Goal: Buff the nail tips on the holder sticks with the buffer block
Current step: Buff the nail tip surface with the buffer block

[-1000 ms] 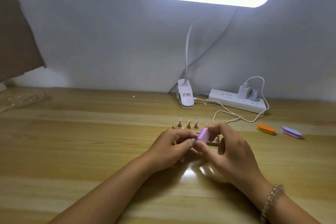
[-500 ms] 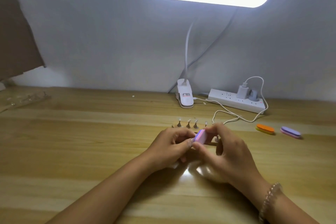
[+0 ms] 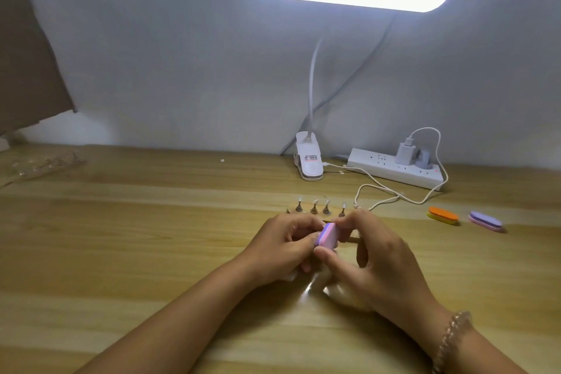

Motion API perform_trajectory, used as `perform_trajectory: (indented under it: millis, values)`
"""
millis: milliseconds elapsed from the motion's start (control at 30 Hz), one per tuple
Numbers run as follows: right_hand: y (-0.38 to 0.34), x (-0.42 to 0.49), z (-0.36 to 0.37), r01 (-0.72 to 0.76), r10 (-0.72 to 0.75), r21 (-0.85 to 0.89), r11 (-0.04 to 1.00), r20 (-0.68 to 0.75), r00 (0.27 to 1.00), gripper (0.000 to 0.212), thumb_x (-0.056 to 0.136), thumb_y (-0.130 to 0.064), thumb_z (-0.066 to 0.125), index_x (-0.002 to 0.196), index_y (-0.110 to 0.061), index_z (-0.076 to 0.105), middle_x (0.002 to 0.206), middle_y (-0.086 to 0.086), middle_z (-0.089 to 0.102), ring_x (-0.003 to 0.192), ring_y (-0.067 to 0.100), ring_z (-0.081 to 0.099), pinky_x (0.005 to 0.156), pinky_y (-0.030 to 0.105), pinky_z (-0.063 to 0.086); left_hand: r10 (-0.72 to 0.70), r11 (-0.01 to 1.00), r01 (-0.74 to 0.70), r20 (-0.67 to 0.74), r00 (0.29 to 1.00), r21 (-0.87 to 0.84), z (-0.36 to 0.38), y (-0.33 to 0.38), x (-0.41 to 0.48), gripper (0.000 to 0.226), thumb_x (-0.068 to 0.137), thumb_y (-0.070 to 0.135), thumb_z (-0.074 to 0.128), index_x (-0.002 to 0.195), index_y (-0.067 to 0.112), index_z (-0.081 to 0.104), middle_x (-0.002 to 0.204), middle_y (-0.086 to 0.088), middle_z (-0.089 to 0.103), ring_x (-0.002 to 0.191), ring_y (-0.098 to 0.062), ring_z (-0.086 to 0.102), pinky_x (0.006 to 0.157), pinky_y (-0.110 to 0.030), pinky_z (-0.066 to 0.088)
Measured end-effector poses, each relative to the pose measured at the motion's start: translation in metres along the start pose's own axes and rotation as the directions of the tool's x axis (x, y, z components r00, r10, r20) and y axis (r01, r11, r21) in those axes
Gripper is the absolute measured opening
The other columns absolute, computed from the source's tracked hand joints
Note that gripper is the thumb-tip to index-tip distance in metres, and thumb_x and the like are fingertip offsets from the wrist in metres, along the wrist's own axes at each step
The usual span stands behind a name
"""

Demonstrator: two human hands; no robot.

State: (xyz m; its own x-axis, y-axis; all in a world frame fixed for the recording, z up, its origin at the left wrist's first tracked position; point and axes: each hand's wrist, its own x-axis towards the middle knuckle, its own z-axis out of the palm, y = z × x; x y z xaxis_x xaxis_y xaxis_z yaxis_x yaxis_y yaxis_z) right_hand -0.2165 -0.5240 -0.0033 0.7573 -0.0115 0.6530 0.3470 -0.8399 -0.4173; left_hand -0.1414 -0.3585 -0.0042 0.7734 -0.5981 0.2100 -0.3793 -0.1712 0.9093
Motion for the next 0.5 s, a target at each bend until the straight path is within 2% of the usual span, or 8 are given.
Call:
perform_trajectory:
  millis: [100, 167, 233, 367, 433, 500]
  values:
    - [0.0069, 0.0054, -0.0026, -0.105, 0.106, 0.046, 0.993, -0.025, 0.994, 0.031, 0.077, -0.051, 0.073, 0.090, -0.027, 0.058, 0.084, -0.018, 0.057, 0.072, -0.003, 0.054, 0.059, 0.017, 0.037, 0.010, 1.000, -0.010, -0.002, 1.000, 0.007, 0.0002, -0.0003, -0.0008, 0.023, 0.099, 0.008, 0.058, 0.088, 0.025, 0.068, 0.069, 0.001, 0.067, 0.049, -0.009, 0.056, 0.053, -0.052, 0.047]
    - [0.0043, 0.0025, -0.0013, -0.050, 0.050, -0.001, 0.999, -0.015, 0.999, 0.032, 0.077, -0.052, 0.072, 0.092, -0.028, 0.057, 0.085, -0.019, 0.056, 0.069, -0.008, 0.052, 0.057, 0.011, 0.035, 0.008, 1.000, -0.008, 0.008, 1.000, 0.007, -0.0002, -0.0015, -0.0009, 0.017, 0.098, 0.010, 0.058, 0.091, 0.021, 0.070, 0.074, -0.004, 0.070, 0.052, -0.011, 0.056, 0.052, -0.053, 0.048]
    - [-0.0005, -0.0006, 0.0003, 0.008, -0.008, -0.005, 1.000, 0.010, 1.000, 0.032, 0.075, -0.053, 0.069, 0.092, -0.030, 0.055, 0.085, -0.021, 0.055, 0.066, -0.013, 0.050, 0.053, 0.008, 0.034, -0.003, 1.000, 0.004, 0.018, 1.000, -0.005, -0.0001, -0.0020, -0.0002, 0.014, 0.095, 0.018, 0.057, 0.095, 0.020, 0.071, 0.086, -0.014, 0.074, 0.054, -0.012, 0.057, 0.052, -0.048, 0.046]
    - [0.0047, 0.0046, -0.0018, -0.097, 0.101, 0.108, 0.989, -0.032, 0.994, 0.031, 0.076, -0.050, 0.073, 0.090, -0.028, 0.056, 0.085, -0.016, 0.060, 0.064, -0.001, 0.052, 0.056, 0.018, 0.036, 0.016, 1.000, -0.016, 0.005, 1.000, 0.007, -0.0003, -0.0018, 0.0003, 0.016, 0.090, 0.024, 0.057, 0.091, 0.025, 0.073, 0.084, -0.017, 0.071, 0.053, -0.012, 0.057, 0.056, -0.053, 0.051]
    - [0.0026, 0.0026, -0.0014, -0.050, 0.052, 0.055, 0.997, -0.023, 0.998, 0.033, 0.076, -0.054, 0.070, 0.092, -0.028, 0.056, 0.085, -0.020, 0.058, 0.062, -0.005, 0.051, 0.055, 0.014, 0.036, 0.024, 1.000, -0.024, 0.015, 1.000, 0.019, -0.0006, -0.0036, 0.0007, 0.018, 0.093, 0.016, 0.056, 0.096, 0.018, 0.074, 0.080, -0.018, 0.069, 0.053, -0.011, 0.057, 0.053, -0.046, 0.050]
    - [-0.0026, -0.0017, 0.0008, 0.016, -0.016, 0.013, 1.000, 0.034, 0.999, 0.037, 0.074, -0.056, 0.067, 0.095, -0.029, 0.054, 0.084, -0.023, 0.055, 0.060, -0.012, 0.048, 0.052, 0.008, 0.033, 0.023, 1.000, -0.024, 0.026, 0.999, 0.004, -0.0007, -0.0050, 0.0010, 0.022, 0.096, 0.005, 0.054, 0.099, 0.013, 0.074, 0.074, -0.010, 0.069, 0.054, -0.010, 0.055, 0.053, -0.029, 0.045]
